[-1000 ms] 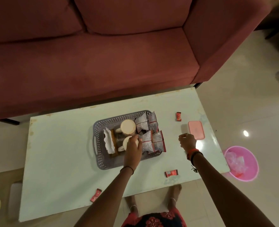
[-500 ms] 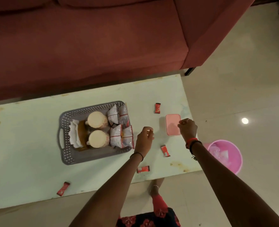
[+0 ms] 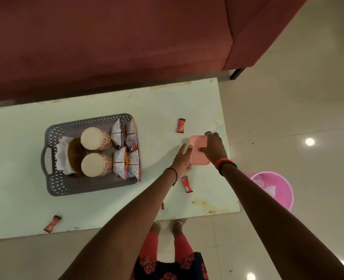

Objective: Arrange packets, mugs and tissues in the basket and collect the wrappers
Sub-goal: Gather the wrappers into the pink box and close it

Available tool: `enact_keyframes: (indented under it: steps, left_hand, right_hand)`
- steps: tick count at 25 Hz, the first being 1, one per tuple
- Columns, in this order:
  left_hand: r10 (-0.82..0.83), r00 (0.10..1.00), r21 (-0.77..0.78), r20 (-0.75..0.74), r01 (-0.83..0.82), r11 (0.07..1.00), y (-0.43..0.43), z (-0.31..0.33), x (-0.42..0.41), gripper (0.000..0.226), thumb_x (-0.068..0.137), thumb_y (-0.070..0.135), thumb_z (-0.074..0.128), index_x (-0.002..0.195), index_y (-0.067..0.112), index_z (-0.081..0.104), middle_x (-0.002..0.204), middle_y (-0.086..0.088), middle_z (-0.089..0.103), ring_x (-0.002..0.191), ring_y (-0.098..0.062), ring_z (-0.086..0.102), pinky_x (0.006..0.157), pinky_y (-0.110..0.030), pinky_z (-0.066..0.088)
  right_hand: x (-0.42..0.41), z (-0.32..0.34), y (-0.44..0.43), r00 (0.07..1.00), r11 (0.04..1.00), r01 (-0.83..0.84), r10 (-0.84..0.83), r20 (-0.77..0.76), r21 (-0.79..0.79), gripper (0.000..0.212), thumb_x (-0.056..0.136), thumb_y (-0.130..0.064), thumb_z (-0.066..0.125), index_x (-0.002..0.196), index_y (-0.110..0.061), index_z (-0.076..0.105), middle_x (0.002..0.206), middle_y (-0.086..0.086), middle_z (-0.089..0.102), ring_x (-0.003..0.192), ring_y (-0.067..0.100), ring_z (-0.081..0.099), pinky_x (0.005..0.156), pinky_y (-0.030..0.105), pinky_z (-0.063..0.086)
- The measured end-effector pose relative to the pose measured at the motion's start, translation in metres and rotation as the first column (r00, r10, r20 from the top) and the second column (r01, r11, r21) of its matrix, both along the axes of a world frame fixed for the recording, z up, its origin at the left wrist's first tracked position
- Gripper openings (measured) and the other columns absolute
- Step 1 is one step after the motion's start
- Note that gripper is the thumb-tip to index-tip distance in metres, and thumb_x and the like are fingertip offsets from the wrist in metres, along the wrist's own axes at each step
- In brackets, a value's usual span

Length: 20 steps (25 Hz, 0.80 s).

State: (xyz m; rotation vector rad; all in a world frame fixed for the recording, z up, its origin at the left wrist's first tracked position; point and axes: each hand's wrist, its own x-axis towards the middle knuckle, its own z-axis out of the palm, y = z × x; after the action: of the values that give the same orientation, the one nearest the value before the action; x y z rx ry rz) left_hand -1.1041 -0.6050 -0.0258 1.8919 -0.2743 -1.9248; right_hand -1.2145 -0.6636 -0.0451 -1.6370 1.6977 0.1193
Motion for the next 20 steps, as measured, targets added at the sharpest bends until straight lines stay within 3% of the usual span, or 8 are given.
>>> enact_keyframes:
  steps: [6,11,15,20]
  left_hand:
    - [0.023,1.000,0.035,0.017,-0.024,0.999,-0.005,-0.011,-0.003,0.047,0.097,0.045,0.033,0.137,0.020,0.038,0.139,-0.014,0.048,0.127,-0.030,0.046,0.102,-0.039,0.043]
    - [0.072,0.996,0.047,0.049,-0.075,0.996,-0.006,-0.016,-0.005,0.045,0.097,0.044,0.036,0.134,0.018,0.041,0.136,-0.015,0.049,0.124,-0.031,0.049,0.095,-0.037,0.048]
    - [0.081,0.995,0.037,0.053,-0.083,0.996,-0.004,-0.018,-0.008,0.045,0.097,0.043,0.037,0.133,0.016,0.042,0.136,-0.015,0.049,0.124,-0.030,0.049,0.100,-0.038,0.047]
    - [0.073,0.996,0.034,0.049,-0.075,0.997,-0.004,-0.020,-0.008,0.047,0.097,0.044,0.035,0.134,0.015,0.041,0.136,-0.016,0.049,0.125,-0.030,0.048,0.103,-0.040,0.046]
  right_hand:
    - [0.005,0.004,-0.008,0.982,0.988,-0.143,0.134,-0.133,-0.062,0.050,0.079,-0.005,0.071,0.122,0.003,0.046,0.123,0.019,0.046,0.115,0.034,0.047,0.087,0.043,0.052]
    - [0.002,0.002,-0.020,0.963,0.974,-0.225,0.222,-0.153,0.000,0.066,0.076,-0.010,0.077,0.129,0.003,0.039,0.125,0.021,0.045,0.115,0.035,0.047,0.089,0.043,0.050]
    - [0.000,0.001,-0.032,0.962,0.970,-0.230,0.238,-0.130,0.075,0.073,0.068,-0.016,0.083,0.126,0.003,0.041,0.125,0.021,0.047,0.117,0.037,0.046,0.094,0.043,0.045]
    - [-0.001,0.006,-0.032,0.975,0.979,-0.193,0.199,-0.095,0.066,0.066,0.063,-0.012,0.086,0.114,0.001,0.047,0.119,0.023,0.052,0.112,0.038,0.050,0.089,0.043,0.046]
